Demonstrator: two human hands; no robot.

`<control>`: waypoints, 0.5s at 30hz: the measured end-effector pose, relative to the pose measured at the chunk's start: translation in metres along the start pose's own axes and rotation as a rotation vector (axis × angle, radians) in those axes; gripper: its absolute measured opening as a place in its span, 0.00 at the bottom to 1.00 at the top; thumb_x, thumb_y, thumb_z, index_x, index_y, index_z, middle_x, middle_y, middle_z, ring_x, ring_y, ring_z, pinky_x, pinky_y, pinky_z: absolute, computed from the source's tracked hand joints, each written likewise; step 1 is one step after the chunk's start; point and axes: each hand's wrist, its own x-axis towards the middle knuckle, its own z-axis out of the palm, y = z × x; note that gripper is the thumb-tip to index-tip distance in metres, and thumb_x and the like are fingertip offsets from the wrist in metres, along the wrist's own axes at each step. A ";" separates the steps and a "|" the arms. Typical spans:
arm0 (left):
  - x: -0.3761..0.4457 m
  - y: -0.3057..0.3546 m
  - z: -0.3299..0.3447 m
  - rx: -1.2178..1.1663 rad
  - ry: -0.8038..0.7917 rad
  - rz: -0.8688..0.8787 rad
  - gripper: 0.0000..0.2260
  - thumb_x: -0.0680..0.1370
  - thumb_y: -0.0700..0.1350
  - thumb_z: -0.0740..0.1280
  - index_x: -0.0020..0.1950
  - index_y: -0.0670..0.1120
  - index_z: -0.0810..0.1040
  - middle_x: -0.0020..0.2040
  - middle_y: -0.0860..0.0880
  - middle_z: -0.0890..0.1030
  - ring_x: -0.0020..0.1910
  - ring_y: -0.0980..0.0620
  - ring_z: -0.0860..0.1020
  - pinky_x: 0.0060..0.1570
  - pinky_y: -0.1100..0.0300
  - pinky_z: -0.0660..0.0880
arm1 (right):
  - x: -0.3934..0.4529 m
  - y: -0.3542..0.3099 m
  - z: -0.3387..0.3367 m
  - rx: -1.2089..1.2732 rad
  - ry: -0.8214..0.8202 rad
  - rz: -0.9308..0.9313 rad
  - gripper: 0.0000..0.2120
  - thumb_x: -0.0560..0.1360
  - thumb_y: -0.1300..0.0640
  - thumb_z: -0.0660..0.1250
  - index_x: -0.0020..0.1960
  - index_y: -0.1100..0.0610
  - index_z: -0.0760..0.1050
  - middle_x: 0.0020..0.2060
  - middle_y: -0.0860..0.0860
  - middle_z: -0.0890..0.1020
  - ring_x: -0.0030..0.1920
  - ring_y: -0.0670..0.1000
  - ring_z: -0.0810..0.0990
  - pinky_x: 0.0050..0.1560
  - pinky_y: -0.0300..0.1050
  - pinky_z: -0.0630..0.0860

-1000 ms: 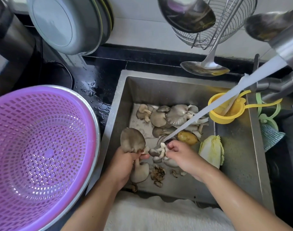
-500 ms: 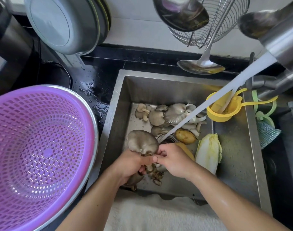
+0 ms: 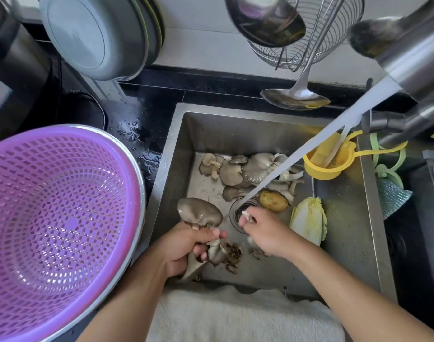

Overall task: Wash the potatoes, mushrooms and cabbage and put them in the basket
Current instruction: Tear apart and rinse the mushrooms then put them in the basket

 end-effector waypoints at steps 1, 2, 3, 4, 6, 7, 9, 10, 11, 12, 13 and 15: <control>0.000 -0.002 0.002 -0.017 0.007 0.019 0.01 0.79 0.34 0.70 0.50 0.37 0.80 0.40 0.42 0.85 0.21 0.58 0.66 0.23 0.64 0.69 | -0.003 -0.002 0.003 0.096 -0.056 0.001 0.08 0.82 0.54 0.62 0.48 0.54 0.77 0.38 0.48 0.78 0.37 0.47 0.74 0.39 0.45 0.71; 0.002 -0.003 0.005 -0.033 0.021 0.040 0.02 0.79 0.35 0.70 0.49 0.36 0.80 0.36 0.43 0.83 0.21 0.58 0.66 0.23 0.64 0.69 | -0.006 -0.004 0.007 0.181 -0.087 -0.016 0.08 0.82 0.52 0.64 0.48 0.54 0.78 0.39 0.47 0.78 0.38 0.45 0.74 0.40 0.42 0.70; 0.003 -0.005 0.009 -0.058 0.044 0.063 0.03 0.80 0.36 0.70 0.48 0.36 0.81 0.33 0.45 0.80 0.21 0.57 0.66 0.23 0.64 0.69 | -0.009 -0.007 0.012 0.262 -0.089 -0.028 0.08 0.81 0.49 0.67 0.49 0.53 0.78 0.39 0.46 0.79 0.39 0.44 0.75 0.42 0.40 0.70; 0.005 -0.007 0.013 -0.087 0.076 0.088 0.05 0.80 0.37 0.69 0.48 0.35 0.81 0.31 0.46 0.79 0.21 0.58 0.66 0.23 0.64 0.69 | -0.011 -0.008 0.017 0.330 -0.062 -0.018 0.11 0.79 0.45 0.69 0.49 0.53 0.78 0.40 0.46 0.80 0.41 0.43 0.77 0.44 0.40 0.72; 0.007 -0.010 0.021 -0.150 0.151 0.126 0.07 0.81 0.38 0.69 0.52 0.34 0.83 0.36 0.44 0.84 0.21 0.57 0.67 0.25 0.64 0.70 | -0.010 -0.008 0.025 0.420 0.002 0.069 0.17 0.76 0.40 0.72 0.49 0.54 0.78 0.41 0.46 0.83 0.43 0.44 0.80 0.47 0.43 0.74; 0.008 -0.011 0.025 -0.168 0.180 0.140 0.08 0.82 0.39 0.70 0.54 0.34 0.85 0.41 0.42 0.86 0.22 0.57 0.67 0.26 0.64 0.70 | -0.010 -0.008 0.029 0.466 0.001 0.106 0.18 0.76 0.39 0.72 0.48 0.54 0.78 0.40 0.45 0.84 0.43 0.44 0.81 0.48 0.43 0.75; 0.009 -0.013 0.030 -0.133 0.210 0.182 0.08 0.82 0.40 0.70 0.55 0.37 0.86 0.47 0.38 0.87 0.25 0.55 0.69 0.27 0.63 0.71 | -0.011 -0.009 0.034 0.566 -0.052 0.134 0.17 0.77 0.41 0.72 0.46 0.56 0.80 0.33 0.42 0.80 0.36 0.41 0.77 0.43 0.40 0.72; 0.008 -0.013 0.030 -0.071 0.210 0.217 0.07 0.82 0.41 0.71 0.55 0.38 0.86 0.48 0.36 0.86 0.26 0.54 0.71 0.28 0.61 0.72 | -0.011 -0.009 0.034 0.609 -0.076 0.142 0.17 0.77 0.42 0.72 0.47 0.58 0.81 0.31 0.43 0.77 0.34 0.42 0.74 0.41 0.40 0.69; 0.007 -0.013 0.028 0.008 0.196 0.250 0.08 0.82 0.42 0.70 0.54 0.38 0.86 0.47 0.36 0.86 0.27 0.54 0.72 0.29 0.61 0.72 | -0.012 -0.010 0.030 0.642 -0.108 0.154 0.17 0.78 0.44 0.72 0.48 0.59 0.82 0.30 0.43 0.76 0.34 0.43 0.72 0.41 0.40 0.68; 0.006 -0.013 0.026 0.084 0.162 0.270 0.09 0.82 0.42 0.70 0.53 0.37 0.85 0.44 0.36 0.85 0.27 0.54 0.73 0.29 0.60 0.72 | -0.014 -0.011 0.024 0.662 -0.155 0.166 0.15 0.78 0.46 0.72 0.48 0.60 0.82 0.30 0.45 0.77 0.33 0.44 0.72 0.41 0.40 0.68; 0.005 -0.012 0.022 0.142 0.111 0.273 0.10 0.83 0.43 0.69 0.53 0.35 0.84 0.41 0.37 0.84 0.26 0.54 0.73 0.29 0.60 0.72 | -0.014 -0.011 0.017 0.660 -0.233 0.169 0.13 0.79 0.49 0.71 0.48 0.60 0.83 0.32 0.47 0.79 0.31 0.43 0.73 0.42 0.40 0.69; 0.001 -0.010 0.016 0.214 -0.020 0.237 0.12 0.82 0.44 0.69 0.54 0.34 0.82 0.41 0.39 0.82 0.26 0.53 0.72 0.29 0.59 0.72 | -0.015 -0.015 0.004 0.602 -0.375 0.184 0.13 0.81 0.53 0.69 0.43 0.61 0.82 0.36 0.55 0.79 0.27 0.44 0.74 0.40 0.40 0.70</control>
